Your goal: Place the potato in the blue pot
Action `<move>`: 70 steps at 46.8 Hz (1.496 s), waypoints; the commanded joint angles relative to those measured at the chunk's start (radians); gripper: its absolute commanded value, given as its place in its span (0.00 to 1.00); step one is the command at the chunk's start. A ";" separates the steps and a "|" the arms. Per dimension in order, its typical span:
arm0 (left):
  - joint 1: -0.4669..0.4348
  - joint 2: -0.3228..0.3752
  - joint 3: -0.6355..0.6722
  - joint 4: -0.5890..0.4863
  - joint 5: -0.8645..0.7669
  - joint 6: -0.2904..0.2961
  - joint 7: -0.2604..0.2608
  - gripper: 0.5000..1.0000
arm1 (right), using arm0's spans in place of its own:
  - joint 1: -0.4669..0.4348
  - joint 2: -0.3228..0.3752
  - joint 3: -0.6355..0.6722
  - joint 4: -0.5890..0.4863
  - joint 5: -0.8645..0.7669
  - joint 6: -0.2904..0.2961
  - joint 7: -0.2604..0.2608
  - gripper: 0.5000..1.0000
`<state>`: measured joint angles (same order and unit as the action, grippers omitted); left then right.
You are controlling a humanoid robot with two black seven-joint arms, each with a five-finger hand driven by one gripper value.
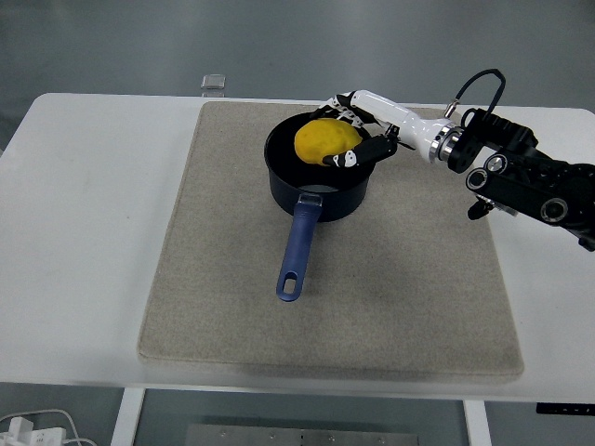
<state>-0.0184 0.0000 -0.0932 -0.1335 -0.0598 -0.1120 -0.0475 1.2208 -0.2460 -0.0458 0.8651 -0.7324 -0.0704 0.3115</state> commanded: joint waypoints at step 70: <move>0.000 0.000 0.000 0.000 0.000 0.000 0.000 1.00 | -0.061 0.031 0.084 -0.029 0.048 -0.111 -0.021 0.86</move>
<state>-0.0185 0.0000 -0.0931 -0.1335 -0.0598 -0.1120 -0.0475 1.1615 -0.2147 -0.0045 0.8340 -0.7096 -0.1715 0.3087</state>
